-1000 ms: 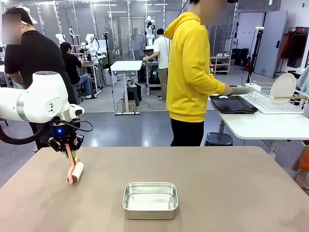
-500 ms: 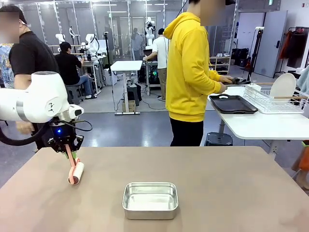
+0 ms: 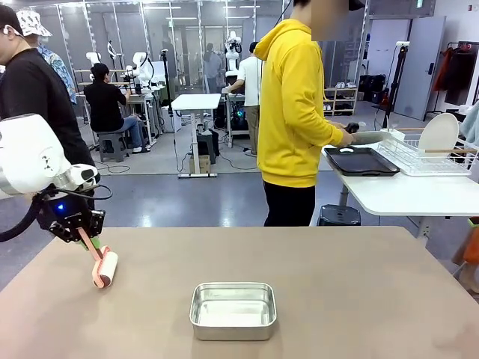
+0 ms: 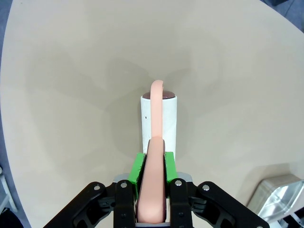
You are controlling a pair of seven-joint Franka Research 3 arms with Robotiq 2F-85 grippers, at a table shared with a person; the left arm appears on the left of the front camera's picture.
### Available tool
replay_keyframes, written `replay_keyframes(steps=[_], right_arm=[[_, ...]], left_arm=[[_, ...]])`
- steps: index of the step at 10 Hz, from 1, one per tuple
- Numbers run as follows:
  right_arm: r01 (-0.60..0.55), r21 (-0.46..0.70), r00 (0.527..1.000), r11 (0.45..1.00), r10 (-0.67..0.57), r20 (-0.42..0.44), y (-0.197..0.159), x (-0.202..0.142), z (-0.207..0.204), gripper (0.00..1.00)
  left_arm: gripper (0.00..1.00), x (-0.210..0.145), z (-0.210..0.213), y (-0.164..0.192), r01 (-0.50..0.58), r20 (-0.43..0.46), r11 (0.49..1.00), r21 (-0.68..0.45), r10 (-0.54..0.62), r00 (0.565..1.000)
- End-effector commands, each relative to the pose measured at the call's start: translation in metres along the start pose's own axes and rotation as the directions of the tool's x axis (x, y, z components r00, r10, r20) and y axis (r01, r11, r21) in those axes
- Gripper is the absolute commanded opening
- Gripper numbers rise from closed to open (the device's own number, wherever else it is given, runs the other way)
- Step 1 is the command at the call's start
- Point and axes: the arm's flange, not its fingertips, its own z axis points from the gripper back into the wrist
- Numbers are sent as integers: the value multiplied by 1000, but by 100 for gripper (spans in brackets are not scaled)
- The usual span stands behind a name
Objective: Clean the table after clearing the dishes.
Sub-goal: When the right (or left) Handle tray is removed, use the right hand (or left hand) to clean the right (or left) side of the table with the Lint Roller.
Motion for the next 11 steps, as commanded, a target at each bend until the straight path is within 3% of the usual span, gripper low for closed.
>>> replay_keyframes(steps=[1, 5, 8, 11], right_arm=[[3, -5, 1000, 1000, -3, -5, 4, -5, -4, 96], [3, -5, 1000, 1000, -3, -5, 4, -5, -4, 96], [3, -5, 1000, 1000, -3, -5, 4, -5, -4, 96], [3, -5, 1000, 1000, -3, -5, 4, -5, -4, 96]], left_arm=[[22, -21, -26, 32, 17, -28, 1000, -7, -17, 999], [22, -16, -38, 102, 86, -13, 985, -150, -89, 996], [22, -18, -38, 154, 23, 24, 993, -116, -21, 999], [22, -16, -36, 194, -1, -1, 993, -118, 1, 1000]])
